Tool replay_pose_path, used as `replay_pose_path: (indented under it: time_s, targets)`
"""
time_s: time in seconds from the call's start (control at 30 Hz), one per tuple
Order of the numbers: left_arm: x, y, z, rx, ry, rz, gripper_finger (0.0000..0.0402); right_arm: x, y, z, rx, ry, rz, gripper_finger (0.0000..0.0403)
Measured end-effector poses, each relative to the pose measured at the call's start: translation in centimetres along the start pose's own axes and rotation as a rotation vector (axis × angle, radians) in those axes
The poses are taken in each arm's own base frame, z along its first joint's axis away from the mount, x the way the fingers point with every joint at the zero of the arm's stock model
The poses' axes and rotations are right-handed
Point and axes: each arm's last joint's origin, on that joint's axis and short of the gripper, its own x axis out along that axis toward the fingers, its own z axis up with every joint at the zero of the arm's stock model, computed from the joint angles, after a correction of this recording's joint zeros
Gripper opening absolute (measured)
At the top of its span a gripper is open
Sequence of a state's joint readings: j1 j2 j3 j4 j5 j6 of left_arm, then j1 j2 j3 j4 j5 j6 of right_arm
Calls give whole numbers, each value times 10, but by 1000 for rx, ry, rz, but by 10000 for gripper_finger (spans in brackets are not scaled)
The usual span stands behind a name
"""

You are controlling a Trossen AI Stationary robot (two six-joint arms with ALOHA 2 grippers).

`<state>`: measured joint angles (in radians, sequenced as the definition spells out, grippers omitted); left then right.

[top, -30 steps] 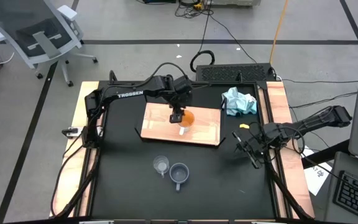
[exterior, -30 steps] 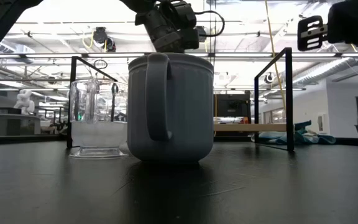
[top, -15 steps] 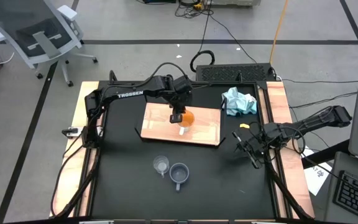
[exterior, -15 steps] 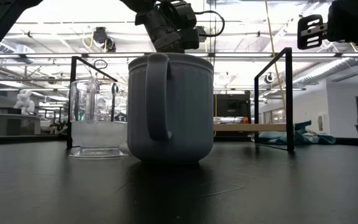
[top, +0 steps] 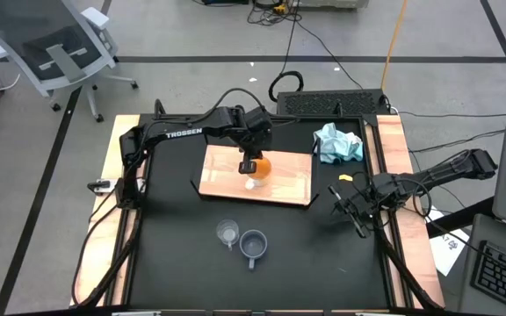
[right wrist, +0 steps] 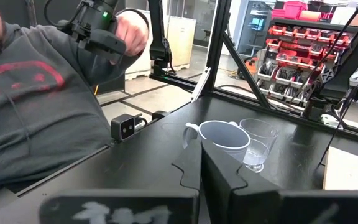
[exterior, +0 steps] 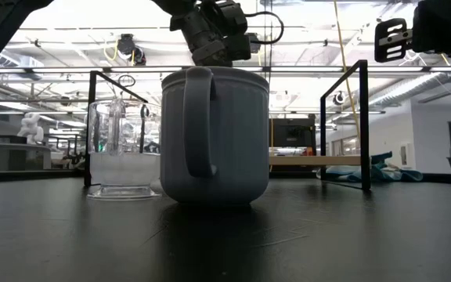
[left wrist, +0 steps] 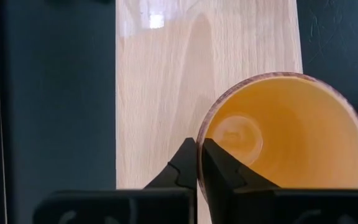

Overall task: Stack small to large cups/mugs on shelf
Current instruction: Put the yellow mug on the shelf

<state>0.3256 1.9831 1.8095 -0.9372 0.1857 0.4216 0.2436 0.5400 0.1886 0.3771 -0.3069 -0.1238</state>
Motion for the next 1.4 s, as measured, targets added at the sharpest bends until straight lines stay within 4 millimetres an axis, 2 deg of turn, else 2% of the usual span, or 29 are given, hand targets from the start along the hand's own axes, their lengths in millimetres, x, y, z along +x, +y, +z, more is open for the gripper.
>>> replay_pose_path:
  time_s: [0.43, 0.77, 1.0, 1.4]
  targets:
    - [-4, 0, -2, -101, 39, 64, 5, 0, 0, 0, 0, 0, 0, 0]
    - [-42, -13, 6, -100, -28, 72, 5, 0, 0, 0, -2, 0, 0, 0]
    - [-65, -20, 1, -121, -29, 73, 5, 0, 0, 0, -1, -1, 0, 0]
    - [-69, -24, -10, -194, 70, 51, 5, 0, 0, 1, -3, -7, -1, 0]
